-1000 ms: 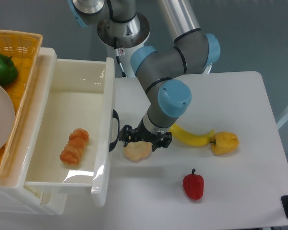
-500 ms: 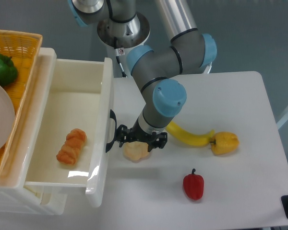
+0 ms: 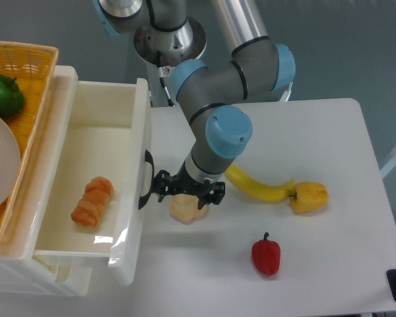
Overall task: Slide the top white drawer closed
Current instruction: 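Push the drawer front with the gripper into the white cabinet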
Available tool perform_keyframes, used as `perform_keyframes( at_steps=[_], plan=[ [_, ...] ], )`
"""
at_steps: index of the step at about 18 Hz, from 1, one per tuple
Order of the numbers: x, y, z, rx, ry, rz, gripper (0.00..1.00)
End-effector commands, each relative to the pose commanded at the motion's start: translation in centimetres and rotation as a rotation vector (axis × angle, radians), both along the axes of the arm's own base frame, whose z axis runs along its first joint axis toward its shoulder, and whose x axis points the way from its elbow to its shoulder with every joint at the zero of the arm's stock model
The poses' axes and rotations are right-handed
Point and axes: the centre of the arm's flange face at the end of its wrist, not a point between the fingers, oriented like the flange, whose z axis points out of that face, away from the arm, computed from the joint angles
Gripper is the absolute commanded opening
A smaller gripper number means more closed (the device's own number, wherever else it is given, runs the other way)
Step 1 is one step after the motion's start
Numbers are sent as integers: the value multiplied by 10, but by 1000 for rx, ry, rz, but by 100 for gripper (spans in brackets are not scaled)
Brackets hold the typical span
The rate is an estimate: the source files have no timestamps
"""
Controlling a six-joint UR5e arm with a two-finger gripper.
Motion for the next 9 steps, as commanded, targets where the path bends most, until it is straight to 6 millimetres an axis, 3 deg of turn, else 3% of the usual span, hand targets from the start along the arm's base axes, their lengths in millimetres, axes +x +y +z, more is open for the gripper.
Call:
perform_keyframes(
  at_steps=[9],
  plan=[
    [8, 4, 5, 8, 1, -8, 100]
  ],
)
